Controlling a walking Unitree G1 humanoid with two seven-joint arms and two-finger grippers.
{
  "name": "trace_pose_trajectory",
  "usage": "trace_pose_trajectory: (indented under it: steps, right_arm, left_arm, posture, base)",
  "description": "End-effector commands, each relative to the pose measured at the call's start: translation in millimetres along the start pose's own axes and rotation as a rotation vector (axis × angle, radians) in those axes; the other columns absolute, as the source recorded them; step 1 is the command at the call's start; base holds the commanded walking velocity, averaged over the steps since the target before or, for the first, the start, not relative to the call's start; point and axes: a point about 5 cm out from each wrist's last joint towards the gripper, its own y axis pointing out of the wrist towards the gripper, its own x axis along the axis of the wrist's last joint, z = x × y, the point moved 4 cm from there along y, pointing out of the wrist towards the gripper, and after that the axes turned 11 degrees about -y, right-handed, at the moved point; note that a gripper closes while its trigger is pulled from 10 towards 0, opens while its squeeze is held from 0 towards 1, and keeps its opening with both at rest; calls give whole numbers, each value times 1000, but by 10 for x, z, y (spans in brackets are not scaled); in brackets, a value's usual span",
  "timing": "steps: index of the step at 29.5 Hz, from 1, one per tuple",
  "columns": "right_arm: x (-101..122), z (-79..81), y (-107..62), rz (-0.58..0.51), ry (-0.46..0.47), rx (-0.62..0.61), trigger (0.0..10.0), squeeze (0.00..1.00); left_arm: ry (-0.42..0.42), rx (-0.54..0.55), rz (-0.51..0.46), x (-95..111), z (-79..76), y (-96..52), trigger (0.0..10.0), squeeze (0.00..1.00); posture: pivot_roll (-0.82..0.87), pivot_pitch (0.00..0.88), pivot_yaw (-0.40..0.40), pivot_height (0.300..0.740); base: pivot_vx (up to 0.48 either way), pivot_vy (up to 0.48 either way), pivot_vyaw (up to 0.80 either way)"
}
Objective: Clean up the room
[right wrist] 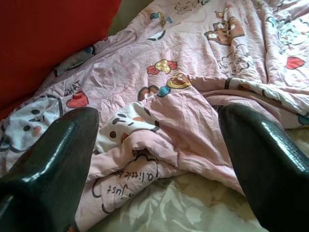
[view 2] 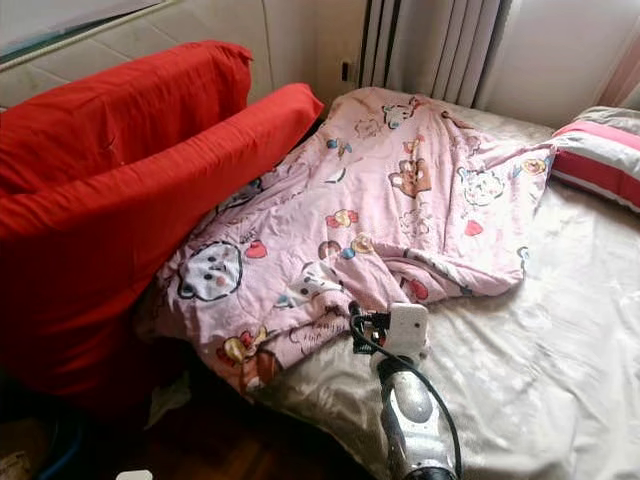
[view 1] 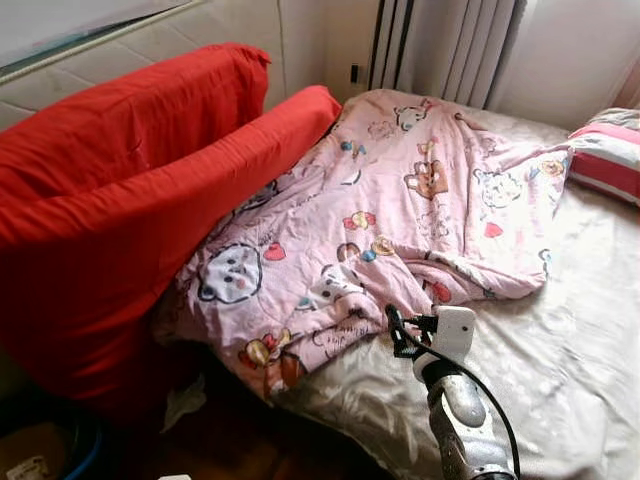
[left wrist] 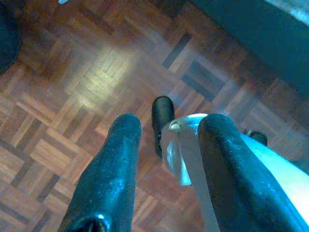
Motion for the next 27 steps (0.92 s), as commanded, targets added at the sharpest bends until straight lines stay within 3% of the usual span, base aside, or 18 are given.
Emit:
trace_pose_trajectory:
  steps: [1, 16, 26, 27]
  right_arm:
    - [-41, 35, -17, 14, 5, 7, 10000, 0]
    - [-50, 33, -23, 17, 5, 5, 10000, 0]
    - [-51, 23, -27, 16, 3, 4, 10000, 0]
    - [-49, 23, -25, 16, 2, 5, 10000, 0]
  left_arm:
    - [-7, 18, 38, -144, 79, -42, 10000, 0]
    - [-1, 8, 23, -99, 65, -34, 10000, 0]
    - [24, 2, -86, 186, 98, -18, 10000, 0]
    - [32, 8, -150, 347, 137, -24, 10000, 0]
  posture:
    - [98, 219, 0, 740]
    - [96, 225, 0, 740]
    - [96, 227, 0, 740]
    - [96, 228, -1, 740]
  base:
    - [285, 0, 0]
    - [244, 0, 0]
    - [0, 0, 0]
    - [0, 0, 0]
